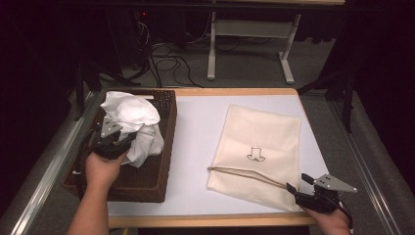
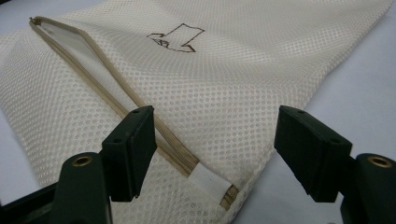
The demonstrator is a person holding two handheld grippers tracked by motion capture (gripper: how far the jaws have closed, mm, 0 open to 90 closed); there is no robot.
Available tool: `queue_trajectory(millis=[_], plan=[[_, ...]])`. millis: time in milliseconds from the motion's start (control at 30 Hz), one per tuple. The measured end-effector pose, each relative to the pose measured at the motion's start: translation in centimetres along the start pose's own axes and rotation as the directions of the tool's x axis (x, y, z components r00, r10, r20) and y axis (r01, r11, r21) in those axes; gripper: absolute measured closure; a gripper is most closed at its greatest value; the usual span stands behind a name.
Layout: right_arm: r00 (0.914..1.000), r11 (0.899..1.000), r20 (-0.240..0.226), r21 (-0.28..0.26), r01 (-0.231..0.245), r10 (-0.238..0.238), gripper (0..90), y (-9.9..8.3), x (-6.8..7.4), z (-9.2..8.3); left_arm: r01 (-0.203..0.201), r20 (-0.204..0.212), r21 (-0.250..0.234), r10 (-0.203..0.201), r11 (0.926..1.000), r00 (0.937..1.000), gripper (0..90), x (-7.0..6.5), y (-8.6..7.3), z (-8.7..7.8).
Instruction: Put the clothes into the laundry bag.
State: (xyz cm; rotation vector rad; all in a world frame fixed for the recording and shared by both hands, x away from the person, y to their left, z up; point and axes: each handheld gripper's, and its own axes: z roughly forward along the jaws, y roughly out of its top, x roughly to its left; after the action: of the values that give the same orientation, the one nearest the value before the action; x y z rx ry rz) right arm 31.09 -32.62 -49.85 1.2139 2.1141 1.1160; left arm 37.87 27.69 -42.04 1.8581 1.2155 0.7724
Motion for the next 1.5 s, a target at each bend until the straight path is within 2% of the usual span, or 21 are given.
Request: queue_trajectory(millis=[133, 233, 400, 500, 633, 667, 700, 733, 767, 800, 900, 1000, 1067, 1200, 1233, 1267, 1300, 1333, 1467, 1500], plan=[[1.0, 1.0, 0.001, -0.003, -0.003, 0.003, 30.2, 0.0, 0.1, -0.1, -0.024, -0.023, -0.069, 0.023, 0.9973, 0.9995, 77.8, -0.2, 0.1, -0.7], [1.0, 1.0, 0.004, -0.004, -0.002, 0.002, 30.2, 0.0, 0.1, -0.1, -0.034, -0.033, -0.093, 0.031, 0.9951, 0.9989, 77.8, -0.3, 0.1, -1.0], [1.0, 1.0, 0.002, -0.002, 0.007, -0.007, 30.3, 0.0, 0.0, 0.0, -0.078, -0.075, -0.175, 0.066, 0.9815, 0.995, 77.8, -0.9, 0.0, -1.9], [0.9999, 1.0, 0.007, -0.008, 0.012, -0.012, 30.5, 0.1, 0.1, 0.0, -0.108, -0.085, -0.183, 0.094, 0.9772, 0.9919, 77.8, -1.3, 0.0, -2.0], [0.9999, 1.0, 0.013, -0.017, 0.011, -0.011, 30.7, 0.1, 0.1, -0.1, -0.121, -0.104, -0.196, 0.103, 0.9731, 0.9893, 77.8, -1.4, 0.0, -2.2], [0.9998, 1.0, 0.015, -0.021, 0.014, -0.013, 30.8, 0.2, 0.1, -0.2, -0.129, -0.112, -0.21, 0.108, 0.9692, 0.9878, 77.8, -1.5, 0.0, -2.3], [0.9998, 1.0, 0.015, -0.021, 0.014, -0.013, 30.8, 0.2, 0.1, -0.2, -0.129, -0.112, -0.21, 0.108, 0.9692, 0.9878, 77.8, -1.5, 0.0, -2.3], [0.9997, 1.0, 0.018, -0.022, 0.016, -0.016, 30.8, 0.1, 0.1, -0.2, -0.138, -0.112, -0.228, 0.115, 0.9637, 0.987, 77.8, -1.6, 0.0, -2.5], [0.9997, 1.0, 0.018, -0.022, 0.016, -0.016, 30.8, 0.1, 0.1, -0.2, -0.138, -0.112, -0.228, 0.115, 0.9637, 0.987, 77.8, -1.6, 0.0, -2.5], [0.9997, 1.0, 0.019, -0.023, 0.018, -0.017, 31.2, 0.1, 0.1, -0.2, -0.15, -0.101, -0.236, 0.129, 0.9602, 0.9865, 77.8, -1.7, 0.0, -2.6], [0.9995, 0.999, 0.03, -0.033, 0.012, -0.011, 31.7, 0.1, 0.0, -0.3, -0.19, -0.116, -0.236, 0.166, 0.953, 0.9793, 77.9, -2.2, 0.2, -2.6], [0.9995, 0.999, 0.03, -0.039, 0.009, -0.008, 30.5, 0.2, 0.0, -0.4, -0.191, -0.125, -0.254, 0.164, 0.9482, 0.9786, 77.8, -2.3, 0.3, -3.0], [0.9995, 0.999, 0.032, -0.045, 0.007, -0.005, 28.6, 0.2, 0.0, -0.5, -0.192, -0.126, -0.261, 0.164, 0.9462, 0.9784, 77.9, -2.4, 0.4, -3.2], [0.9994, 0.998, 0.034, -0.055, 0.002, 0.0, 21.8, 0.3, 0.1, -0.5, -0.198, -0.139, -0.314, 0.161, 0.9284, 0.9771, 77.8, -3.2, 0.3, -4.0], [0.9994, 0.998, 0.034, -0.055, 0.002, 0.0, 21.8, 0.3, 0.1, -0.5, -0.198, -0.139, -0.314, 0.161, 0.9284, 0.9771, 77.8, -3.2, 0.3, -4.0], [0.9994, 0.998, 0.035, -0.058, 0.006, -0.004, 18.0, 0.3, 0.1, -0.5, -0.195, -0.146, -0.336, 0.153, 0.9215, 0.9774, 77.8, -3.4, 0.3, -4.3], [0.9993, 0.998, 0.036, -0.058, 0.009, -0.006, 16.3, 0.3, 0.2, -0.5, -0.195, -0.146, -0.336, 0.153, 0.9215, 0.9774, 77.8, -3.4, 0.3, -4.3], [0.9992, 0.998, 0.04, -0.058, 0.008, -0.005, 15.0, 0.3, 0.2, -0.4, -0.2, -0.156, -0.349, 0.154, 0.9156, 0.9757, 77.8, -3.5, 0.4, -4.6], [0.9979, 0.998, 0.065, -0.064, 0.0, 0.005, 0.2, 0.3, 0.0, -0.3, -0.207, -0.166, -0.37, 0.155, 0.9057, 0.9739, 77.7, -3.6, 0.6, -5.0], [0.9974, 0.998, 0.071, -0.062, -0.003, 0.007, 0.2, 0.3, -0.1, -0.3, -0.207, -0.166, -0.37, 0.155, 0.9057, 0.9739, 77.7, -3.6, 0.6, -5.0]])
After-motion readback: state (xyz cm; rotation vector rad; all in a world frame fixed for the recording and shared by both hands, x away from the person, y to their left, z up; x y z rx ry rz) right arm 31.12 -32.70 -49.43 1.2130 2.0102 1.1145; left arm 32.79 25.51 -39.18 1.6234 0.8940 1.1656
